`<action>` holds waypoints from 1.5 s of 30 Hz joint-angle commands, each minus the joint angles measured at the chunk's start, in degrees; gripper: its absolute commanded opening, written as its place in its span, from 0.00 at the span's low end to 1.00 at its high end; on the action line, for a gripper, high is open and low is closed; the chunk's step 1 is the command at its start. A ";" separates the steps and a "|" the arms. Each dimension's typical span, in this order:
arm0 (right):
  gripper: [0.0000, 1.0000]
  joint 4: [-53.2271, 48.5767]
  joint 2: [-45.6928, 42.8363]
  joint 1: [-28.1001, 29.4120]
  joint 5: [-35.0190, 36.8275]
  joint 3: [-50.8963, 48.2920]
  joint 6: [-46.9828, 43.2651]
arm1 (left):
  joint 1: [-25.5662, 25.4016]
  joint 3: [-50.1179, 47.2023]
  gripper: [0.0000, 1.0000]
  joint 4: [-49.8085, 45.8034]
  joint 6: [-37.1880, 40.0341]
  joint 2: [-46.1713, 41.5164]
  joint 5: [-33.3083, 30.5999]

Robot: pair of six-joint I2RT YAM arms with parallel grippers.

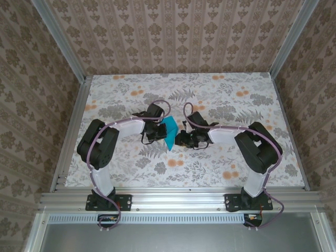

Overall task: Fold a paper plane with a square sheet of paper (pick it up from the middle)
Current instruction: Third fold the triangle at the center of the table.

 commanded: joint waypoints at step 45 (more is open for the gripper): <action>0.24 -16.14 12.41 4.99 15.33 11.65 2.39 | 2.98 -2.88 0.29 5.15 1.87 -8.83 5.14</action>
